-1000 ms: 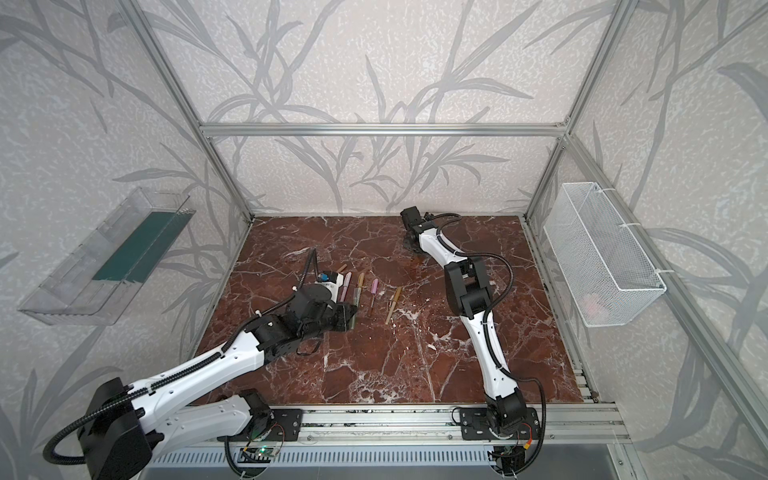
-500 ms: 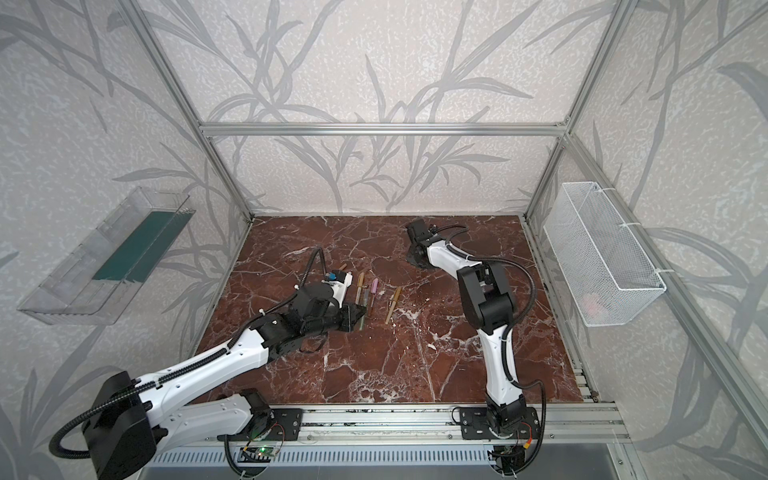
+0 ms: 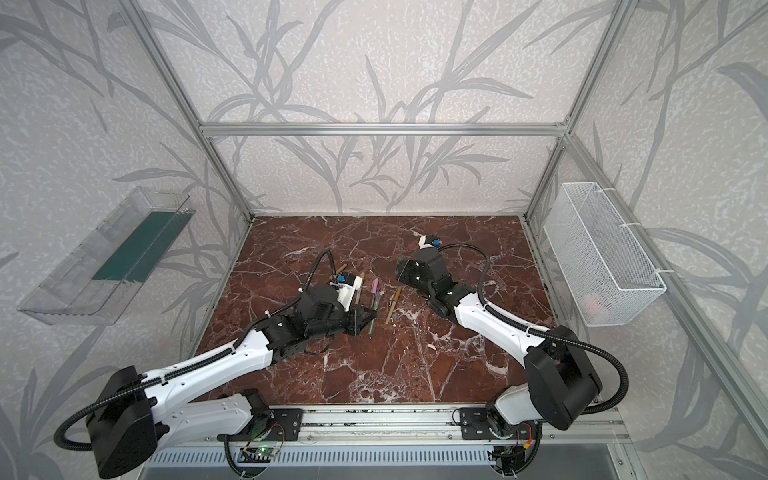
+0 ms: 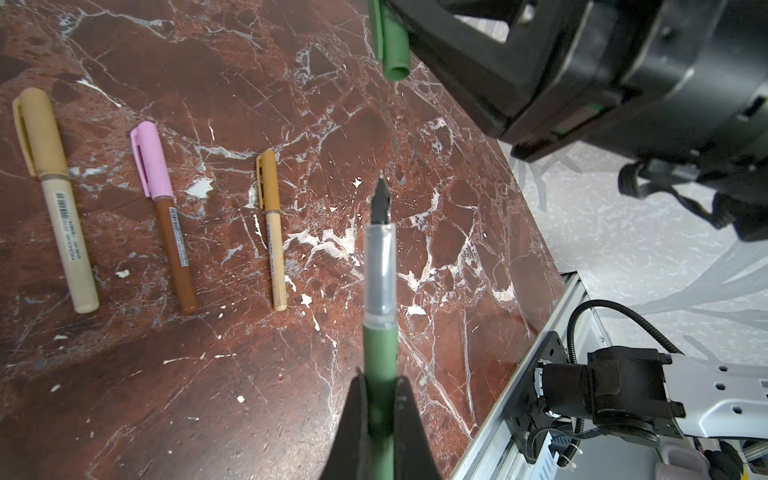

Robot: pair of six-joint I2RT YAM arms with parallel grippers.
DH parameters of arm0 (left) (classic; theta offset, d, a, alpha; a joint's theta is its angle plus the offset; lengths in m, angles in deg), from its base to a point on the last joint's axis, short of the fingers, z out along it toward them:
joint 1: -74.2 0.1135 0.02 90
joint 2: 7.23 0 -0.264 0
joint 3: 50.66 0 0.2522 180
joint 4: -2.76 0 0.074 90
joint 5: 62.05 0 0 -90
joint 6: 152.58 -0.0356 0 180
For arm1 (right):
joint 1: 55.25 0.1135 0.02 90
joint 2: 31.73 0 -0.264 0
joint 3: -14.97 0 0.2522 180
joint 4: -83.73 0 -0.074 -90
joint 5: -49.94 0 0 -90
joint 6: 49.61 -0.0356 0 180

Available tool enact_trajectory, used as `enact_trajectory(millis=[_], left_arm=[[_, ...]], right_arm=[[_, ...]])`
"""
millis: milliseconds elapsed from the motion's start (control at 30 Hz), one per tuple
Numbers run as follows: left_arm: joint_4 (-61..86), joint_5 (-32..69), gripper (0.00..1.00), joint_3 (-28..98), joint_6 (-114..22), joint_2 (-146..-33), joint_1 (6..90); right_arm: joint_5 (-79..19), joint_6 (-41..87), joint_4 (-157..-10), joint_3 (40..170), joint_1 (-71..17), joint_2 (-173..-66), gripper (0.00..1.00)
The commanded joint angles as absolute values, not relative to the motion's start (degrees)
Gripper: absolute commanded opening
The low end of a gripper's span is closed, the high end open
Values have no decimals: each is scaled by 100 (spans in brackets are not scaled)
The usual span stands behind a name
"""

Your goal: Insert the pens into the pen caps

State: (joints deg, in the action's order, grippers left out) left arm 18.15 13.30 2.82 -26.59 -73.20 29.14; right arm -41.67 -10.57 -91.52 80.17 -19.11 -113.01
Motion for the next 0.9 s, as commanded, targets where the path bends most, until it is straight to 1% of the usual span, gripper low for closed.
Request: enact_trajectory(millis=[0,167,433,633,867], left_arm=[[1672,1377,0,186,-2663,-7255,2893],[1646,1383,0,142,-2606,-7200,2893],[1599,1371,0,98,-2532,-7154,2889],[1626,1436,0,85,-2519,-7069,2893],[1635,1424,0,107,-2531,-7112,2893]], right_arm=[[-4017,-1331,-9818,7803,-1619,-11070,0],[-4057,-1428,-10234,7582,-1197,-10968,0],[-4019,-1511,-10395,7637,-1031,-11059,0],[-4479,-1360,-10185,7597,-942,-10916,0],[-4736,-1279,-10226,7705,-937,-11106,0]])
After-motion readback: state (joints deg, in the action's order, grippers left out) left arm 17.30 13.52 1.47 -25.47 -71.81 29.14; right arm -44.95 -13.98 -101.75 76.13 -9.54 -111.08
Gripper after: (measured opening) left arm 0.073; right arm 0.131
